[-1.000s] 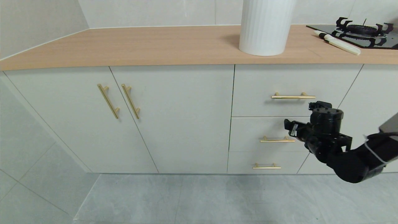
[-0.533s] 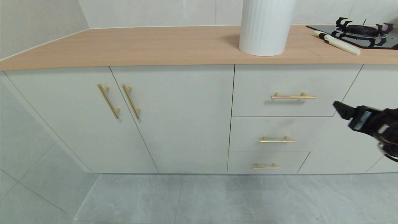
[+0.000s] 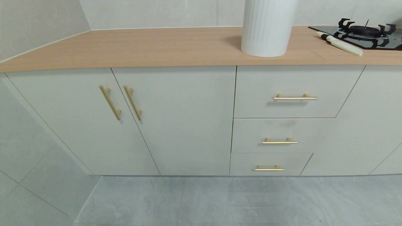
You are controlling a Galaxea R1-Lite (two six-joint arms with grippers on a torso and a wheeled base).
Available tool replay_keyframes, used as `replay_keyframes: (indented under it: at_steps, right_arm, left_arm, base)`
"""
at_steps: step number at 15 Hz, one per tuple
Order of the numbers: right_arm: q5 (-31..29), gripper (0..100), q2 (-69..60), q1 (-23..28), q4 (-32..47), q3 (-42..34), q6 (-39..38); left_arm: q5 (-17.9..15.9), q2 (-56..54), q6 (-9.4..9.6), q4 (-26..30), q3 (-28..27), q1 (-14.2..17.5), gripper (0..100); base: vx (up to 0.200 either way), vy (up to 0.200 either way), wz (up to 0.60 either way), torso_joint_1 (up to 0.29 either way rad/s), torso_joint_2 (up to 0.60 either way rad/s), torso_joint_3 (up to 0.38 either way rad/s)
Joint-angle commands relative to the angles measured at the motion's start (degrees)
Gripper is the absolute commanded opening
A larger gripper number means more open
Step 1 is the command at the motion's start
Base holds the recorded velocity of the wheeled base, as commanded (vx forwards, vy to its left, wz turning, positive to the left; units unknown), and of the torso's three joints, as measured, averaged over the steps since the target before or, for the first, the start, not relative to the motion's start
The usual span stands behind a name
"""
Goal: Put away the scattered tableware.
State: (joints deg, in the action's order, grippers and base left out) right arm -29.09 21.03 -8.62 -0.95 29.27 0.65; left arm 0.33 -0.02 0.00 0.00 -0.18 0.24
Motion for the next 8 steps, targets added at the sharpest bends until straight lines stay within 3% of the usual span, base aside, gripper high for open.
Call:
replay_keyframes:
  at_steps: [1,4,5,7,8]
  right_arm:
    - [-0.53,100,-17.43,6.95,7.37,-0.71,3.66]
    - [-1.5,100,-20.94,8.88,6.84,-5.54,2.08]
    - [-1.41,100,-20.94,8.88,4.55,-10.2,-1.44]
    - [3.07,100,-20.94,8.88,1.3,-19.25,-2.58]
    - [7.03,100,-20.94,8.88,-4.23,-25.23,-2.49]
  left_arm:
    - [0.02,0.02,0.0,0.0,0.01,0.02,100]
    - [0.02,0.02,0.0,0.0,0.01,0.02,100]
    - [0.02,0.02,0.0,0.0,0.01,0.02,100]
    - [0.02,0.02,0.0,0.0,0.01,0.02,100]
    - [0.02,0.02,0.0,0.0,0.01,0.02,100]
  base:
    - [0.0,0.0,0.0,0.0,0.0,0.0]
    - [0.0,0.0,0.0,0.0,0.0,0.0]
    - [0.0,0.0,0.0,0.0,0.0,0.0]
    - [0.0,0.0,0.0,0.0,0.0,0.0]
    - [0.0,0.0,0.0,0.0,0.0,0.0]
